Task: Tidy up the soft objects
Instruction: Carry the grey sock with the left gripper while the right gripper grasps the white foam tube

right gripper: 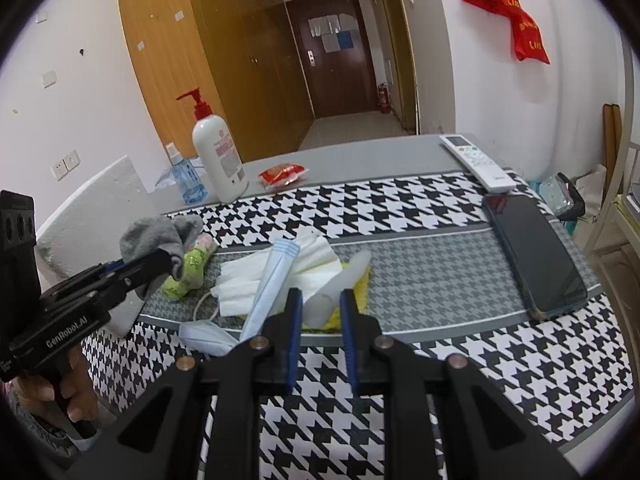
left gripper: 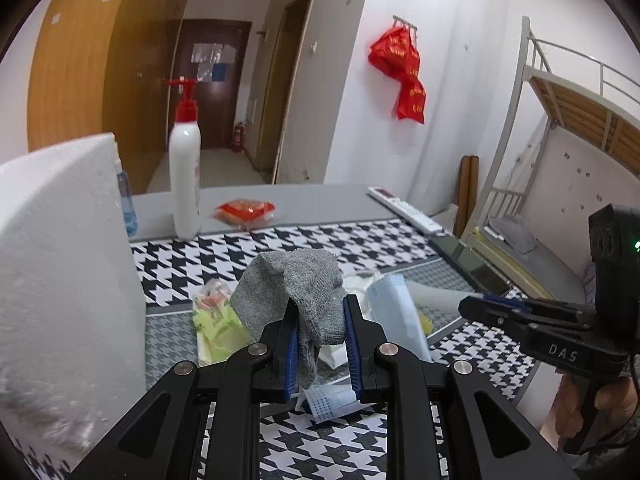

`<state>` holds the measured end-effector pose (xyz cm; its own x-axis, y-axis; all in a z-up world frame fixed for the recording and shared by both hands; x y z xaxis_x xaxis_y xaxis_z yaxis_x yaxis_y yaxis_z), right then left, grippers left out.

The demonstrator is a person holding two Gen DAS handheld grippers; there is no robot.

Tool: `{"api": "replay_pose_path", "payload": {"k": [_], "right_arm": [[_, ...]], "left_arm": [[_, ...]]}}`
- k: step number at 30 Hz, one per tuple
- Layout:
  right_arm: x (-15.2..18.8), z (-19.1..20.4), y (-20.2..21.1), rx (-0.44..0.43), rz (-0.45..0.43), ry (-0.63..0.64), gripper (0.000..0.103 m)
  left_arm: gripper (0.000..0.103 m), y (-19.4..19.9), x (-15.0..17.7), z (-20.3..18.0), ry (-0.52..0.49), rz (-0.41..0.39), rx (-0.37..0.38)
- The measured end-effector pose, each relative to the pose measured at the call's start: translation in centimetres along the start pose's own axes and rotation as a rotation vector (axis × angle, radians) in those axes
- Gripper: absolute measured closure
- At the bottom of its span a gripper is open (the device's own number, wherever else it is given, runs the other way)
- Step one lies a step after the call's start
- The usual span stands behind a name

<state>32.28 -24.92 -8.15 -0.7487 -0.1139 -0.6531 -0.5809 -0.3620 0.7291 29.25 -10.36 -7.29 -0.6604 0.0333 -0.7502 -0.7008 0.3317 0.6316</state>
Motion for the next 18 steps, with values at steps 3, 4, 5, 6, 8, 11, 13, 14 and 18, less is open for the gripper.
{"api": "replay_pose_path", "payload": {"k": [3, 4, 5, 6, 8, 11, 13, 14, 18], "right_arm": [[0.2, 0.0, 0.4, -0.002, -0.009, 0.002, 0.082], [0.3, -0.1, 0.5, -0.002, -0.008, 0.002, 0.082], [0.7, -0.2, 0.5, 0.003, -0.005, 0.003, 0.082], [1.0, -0.4, 0.5, 0.007, 0.0, 0.003, 0.082], [2.1, -1.1, -0.2, 0.023, 0.034, -0.006, 0.082], [3.4, -2.1, -1.1, 0.059, 0.072, -0.018, 0.082], [3.8, -2.5, -1.5, 0.062, 0.087, -0.026, 0.082], [3.8, -2.6, -1.7, 0.076, 0.09, -0.024, 0.082], [4.0, -2.8, -2.4, 0.091, 0.114, -0.004, 0.075]], "left_arm": [[0.081, 0.4, 0.2, -0.1, -0.005, -0.006, -0.014], [0.081, 0.5, 0.3, -0.1, -0.004, -0.003, -0.014], [0.081, 0.6, 0.5, -0.2, -0.003, 0.0, -0.013], [0.081, 0.6, 0.6, -0.2, -0.005, 0.0, -0.014], [0.081, 0.8, 0.8, -0.3, -0.007, -0.001, -0.022], [0.081, 0.9, 0.9, -0.5, -0.007, 0.001, -0.018], [0.081, 0.9, 0.9, -0.6, -0.008, 0.001, -0.017], [0.081, 0.9, 0.9, -0.6, -0.007, 0.0, -0.017], [0.081, 1.0, 1.1, -0.8, -0.003, 0.003, -0.016]]}}
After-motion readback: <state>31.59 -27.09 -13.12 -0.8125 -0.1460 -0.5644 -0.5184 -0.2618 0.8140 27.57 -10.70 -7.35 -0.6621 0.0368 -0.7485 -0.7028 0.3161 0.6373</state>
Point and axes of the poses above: each gripper's, at about its wrist camera, not at the fingertips, and y roughly against the way its jaws point, z to its left, x to its underside, the point moved 7 cm from there along -y, roughly the way its jaws point, and after that the axes turned 9 degrees about z, right-handed, at the moved point
